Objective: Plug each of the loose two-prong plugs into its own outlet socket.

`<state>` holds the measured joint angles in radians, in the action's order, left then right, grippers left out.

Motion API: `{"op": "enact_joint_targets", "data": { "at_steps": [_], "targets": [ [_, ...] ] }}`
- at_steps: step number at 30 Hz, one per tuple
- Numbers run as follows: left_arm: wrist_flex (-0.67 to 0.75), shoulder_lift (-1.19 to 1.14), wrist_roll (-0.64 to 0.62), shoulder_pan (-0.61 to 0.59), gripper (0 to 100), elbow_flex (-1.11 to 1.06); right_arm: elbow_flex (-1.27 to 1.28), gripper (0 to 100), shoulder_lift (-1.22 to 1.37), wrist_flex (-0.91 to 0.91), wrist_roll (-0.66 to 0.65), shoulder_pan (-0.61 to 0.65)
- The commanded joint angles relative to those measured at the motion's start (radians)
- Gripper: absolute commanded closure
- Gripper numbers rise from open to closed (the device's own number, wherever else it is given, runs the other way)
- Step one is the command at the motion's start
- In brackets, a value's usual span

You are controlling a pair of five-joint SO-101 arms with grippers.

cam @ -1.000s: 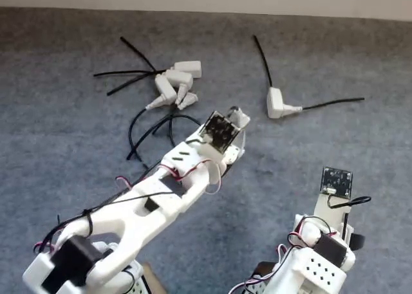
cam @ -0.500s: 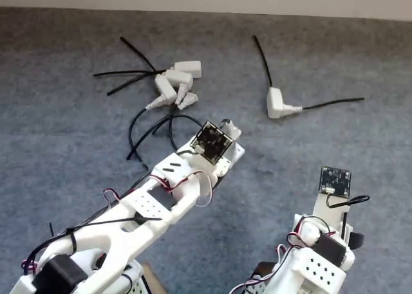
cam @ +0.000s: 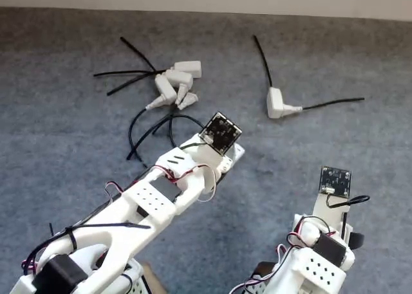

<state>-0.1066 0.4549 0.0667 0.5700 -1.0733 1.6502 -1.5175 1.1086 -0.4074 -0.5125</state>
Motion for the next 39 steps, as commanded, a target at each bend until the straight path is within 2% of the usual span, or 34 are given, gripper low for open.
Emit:
{"op": "enact_joint_targets", "data": {
  "at_steps": [1, 7, 11, 15, 27, 33, 39],
  "targets": [
    [0.0, 0.013, 0.14, 0.073, 99, 0.039, 0.03, 56.6, -0.005, -0.03, -0.003, 0.012],
    [-0.002, -0.173, 0.15, 0.081, 99, 0.148, 0.03, 56.6, -0.005, -0.03, -0.003, 0.012],
    [-0.087, -0.288, 0.149, 0.058, 99, 0.266, 0.03, 56.6, -0.005, -0.03, -0.003, 0.012],
    [-0.204, -0.295, 0.146, 0.042, 99, 0.343, 0.03, 56.6, -0.005, -0.03, -0.003, 0.012],
    [-0.233, -0.295, 0.146, 0.002, 99, 0.34, 0.031, 56.6, -0.005, -0.03, -0.003, 0.012],
    [-0.226, -0.297, 0.146, 0.01, 99, 0.305, 0.031, 56.6, -0.005, -0.03, -0.003, 0.012],
    [-0.057, -0.295, 0.146, 0.012, 99, 0.206, 0.031, 56.6, -0.005, -0.03, -0.003, 0.012]
  ]
}}
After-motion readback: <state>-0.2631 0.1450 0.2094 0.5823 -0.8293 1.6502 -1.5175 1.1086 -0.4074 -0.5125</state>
